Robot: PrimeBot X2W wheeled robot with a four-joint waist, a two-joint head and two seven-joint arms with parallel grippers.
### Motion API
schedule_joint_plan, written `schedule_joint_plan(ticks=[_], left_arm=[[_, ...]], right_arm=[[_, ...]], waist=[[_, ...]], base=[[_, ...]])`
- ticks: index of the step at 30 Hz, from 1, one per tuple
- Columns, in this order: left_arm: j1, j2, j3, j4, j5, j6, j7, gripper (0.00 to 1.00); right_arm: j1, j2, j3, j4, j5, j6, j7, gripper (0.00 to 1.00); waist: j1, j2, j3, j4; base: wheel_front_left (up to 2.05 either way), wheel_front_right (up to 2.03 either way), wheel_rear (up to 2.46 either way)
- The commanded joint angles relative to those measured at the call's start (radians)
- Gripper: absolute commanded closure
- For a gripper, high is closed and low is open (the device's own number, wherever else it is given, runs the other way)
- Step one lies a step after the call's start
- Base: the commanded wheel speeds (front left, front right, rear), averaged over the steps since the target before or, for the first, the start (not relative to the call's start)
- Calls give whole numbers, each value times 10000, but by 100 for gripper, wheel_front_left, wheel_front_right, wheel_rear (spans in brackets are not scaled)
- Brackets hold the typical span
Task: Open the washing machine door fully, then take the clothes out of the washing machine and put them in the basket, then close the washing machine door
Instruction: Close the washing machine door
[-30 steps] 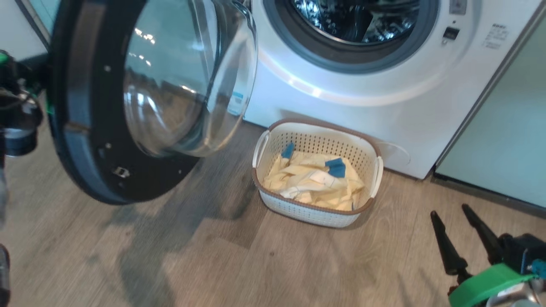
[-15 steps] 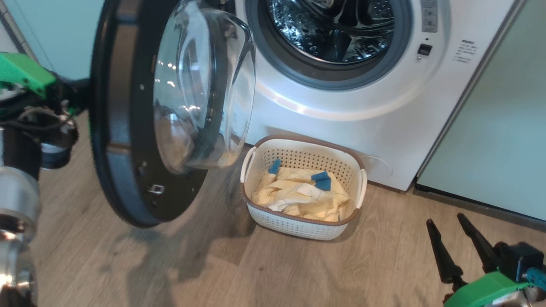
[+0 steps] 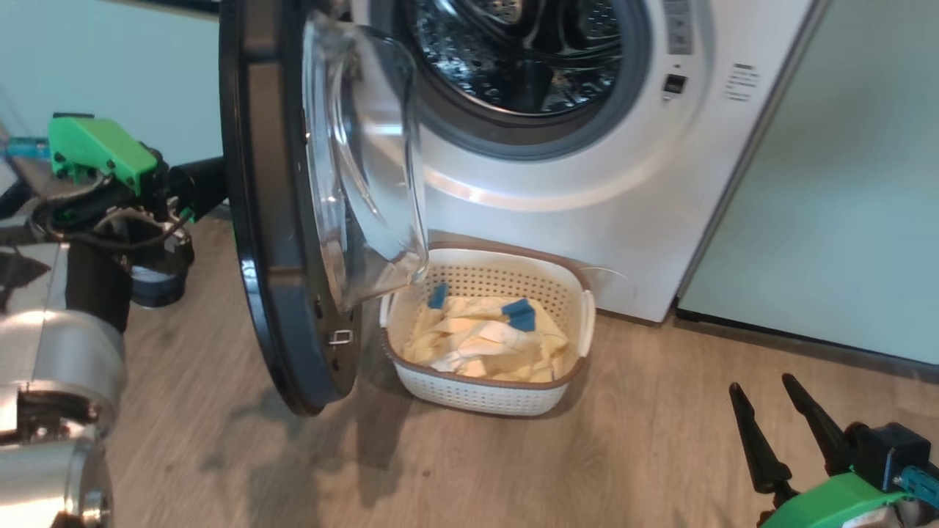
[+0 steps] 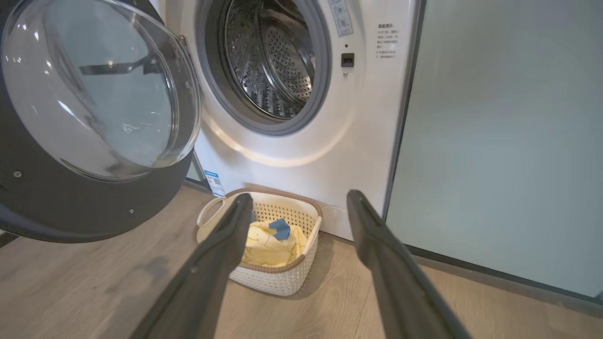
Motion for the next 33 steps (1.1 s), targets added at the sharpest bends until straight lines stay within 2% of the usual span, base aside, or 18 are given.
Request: schedule_joint_plan(ticks=[1, 21, 33], left_arm=[[-221, 304, 289, -461, -97, -34, -58, 100], [1004, -263, 932, -1545, -763, -71, -460, 100], [1241, -485, 1129, -1910, -866, -76, -857, 100]], right_arm=[[-238, -70, 120, -321, -85, 44, -97, 0], [-206, -285, -83, -491, -112, 44, -97, 0], [-257, -412, 0, -495, -95, 44, -97, 0]], waist=[[0, -1, -20, -223], [0, -1, -39, -2676], [0, -1, 59, -3783]], base=[[0, 0, 0], [0, 0, 0], [0, 0, 0]])
